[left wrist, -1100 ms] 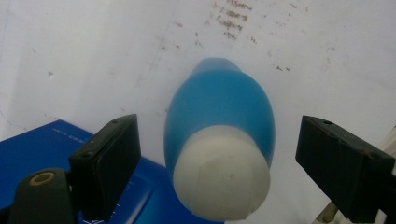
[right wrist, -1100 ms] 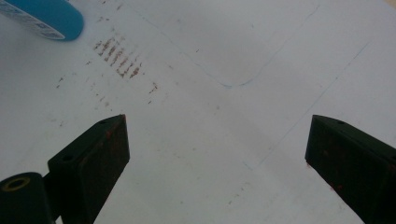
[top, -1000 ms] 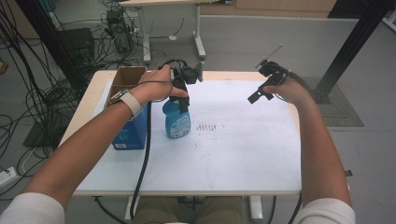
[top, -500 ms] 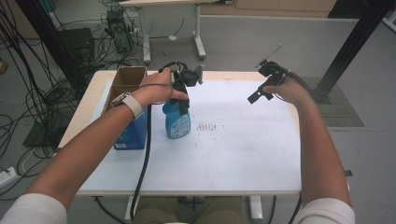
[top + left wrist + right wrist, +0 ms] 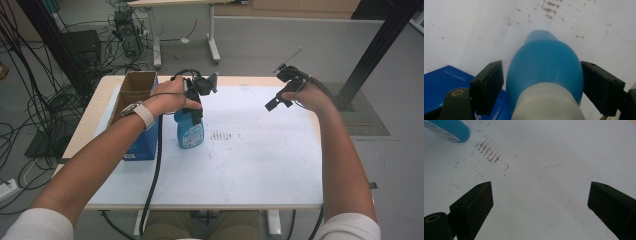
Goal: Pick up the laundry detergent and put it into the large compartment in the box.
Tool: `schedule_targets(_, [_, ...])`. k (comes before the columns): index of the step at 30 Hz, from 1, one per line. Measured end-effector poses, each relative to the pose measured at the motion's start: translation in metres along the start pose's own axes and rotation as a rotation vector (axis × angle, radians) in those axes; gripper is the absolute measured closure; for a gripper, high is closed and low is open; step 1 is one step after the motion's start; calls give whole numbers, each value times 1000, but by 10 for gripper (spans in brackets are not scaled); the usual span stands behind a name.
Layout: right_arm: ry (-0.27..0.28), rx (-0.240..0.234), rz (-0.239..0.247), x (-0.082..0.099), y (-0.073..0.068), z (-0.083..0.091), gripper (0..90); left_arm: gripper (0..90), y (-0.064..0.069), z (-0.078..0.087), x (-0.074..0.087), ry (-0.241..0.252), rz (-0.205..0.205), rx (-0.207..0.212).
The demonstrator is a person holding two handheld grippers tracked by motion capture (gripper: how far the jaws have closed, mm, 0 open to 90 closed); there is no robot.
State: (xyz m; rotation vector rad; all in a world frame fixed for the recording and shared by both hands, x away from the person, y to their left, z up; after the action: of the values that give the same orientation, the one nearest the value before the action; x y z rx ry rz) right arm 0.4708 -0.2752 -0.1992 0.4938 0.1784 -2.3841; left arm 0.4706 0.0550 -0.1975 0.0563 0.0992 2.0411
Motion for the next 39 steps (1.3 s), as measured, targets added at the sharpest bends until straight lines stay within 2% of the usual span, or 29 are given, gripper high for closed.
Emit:
schedule_targets(13, [1, -1, 0, 0, 0, 0, 62, 257, 0, -7, 0, 1, 6, -1])
schedule_targets(16, [1, 1, -1, 1, 0, 0, 62, 294, 0, -7, 1, 14, 2, -4])
schedule_targets(20, [0, 0, 0, 0, 0, 0, 62, 309, 0, -9, 0, 0, 1, -9])
schedule_targets(29, [3, 0, 0, 1, 0, 1, 63, 363, -1, -12, 0, 2, 7, 1])
schedule_targets(39, [5, 3, 1, 2, 0, 1, 63, 378, -3, -12, 2, 13, 19, 14])
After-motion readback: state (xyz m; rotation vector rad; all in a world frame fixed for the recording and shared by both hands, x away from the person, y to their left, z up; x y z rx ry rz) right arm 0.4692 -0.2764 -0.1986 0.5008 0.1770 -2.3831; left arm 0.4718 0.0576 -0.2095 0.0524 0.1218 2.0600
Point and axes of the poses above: each handheld gripper's, and its own axes: z roughly backward along the jaws, x roughly out of its underside, y roughly to its right, the point moved 5 cm from there along -z, roughly forward along the jaws, and after that the axes turned 7 degrees about x, right-handed, at the moved point
